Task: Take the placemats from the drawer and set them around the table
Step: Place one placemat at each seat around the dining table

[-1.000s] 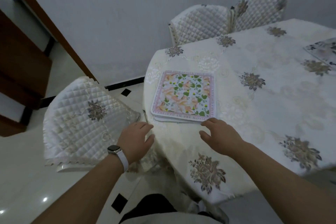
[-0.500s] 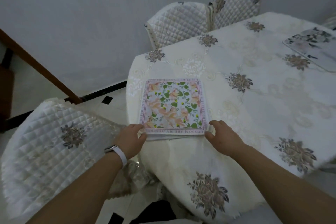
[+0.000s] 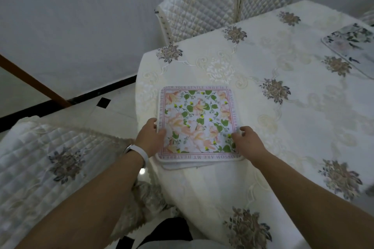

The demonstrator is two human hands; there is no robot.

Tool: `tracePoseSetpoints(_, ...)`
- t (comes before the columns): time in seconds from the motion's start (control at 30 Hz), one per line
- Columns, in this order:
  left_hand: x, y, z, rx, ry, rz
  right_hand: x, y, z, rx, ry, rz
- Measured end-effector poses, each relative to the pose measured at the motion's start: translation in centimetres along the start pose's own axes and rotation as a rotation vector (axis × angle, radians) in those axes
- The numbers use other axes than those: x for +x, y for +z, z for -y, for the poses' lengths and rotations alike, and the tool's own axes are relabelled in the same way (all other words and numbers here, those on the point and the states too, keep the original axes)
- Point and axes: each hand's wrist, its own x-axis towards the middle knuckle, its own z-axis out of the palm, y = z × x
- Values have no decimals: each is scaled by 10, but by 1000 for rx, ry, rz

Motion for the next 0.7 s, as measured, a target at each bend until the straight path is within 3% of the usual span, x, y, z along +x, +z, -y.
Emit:
tracePoseSetpoints(0.27,26,1,-7,3,21,-124,14,6,7,173,94,-122)
tracePoseSetpoints(0.47,34,7,-10,-154,-68,-88,14,9,10,252,132,-97)
tracePoseSetpoints(0.7,33,11,-19,-307,-54,-37,7,5,11,224,138,-107)
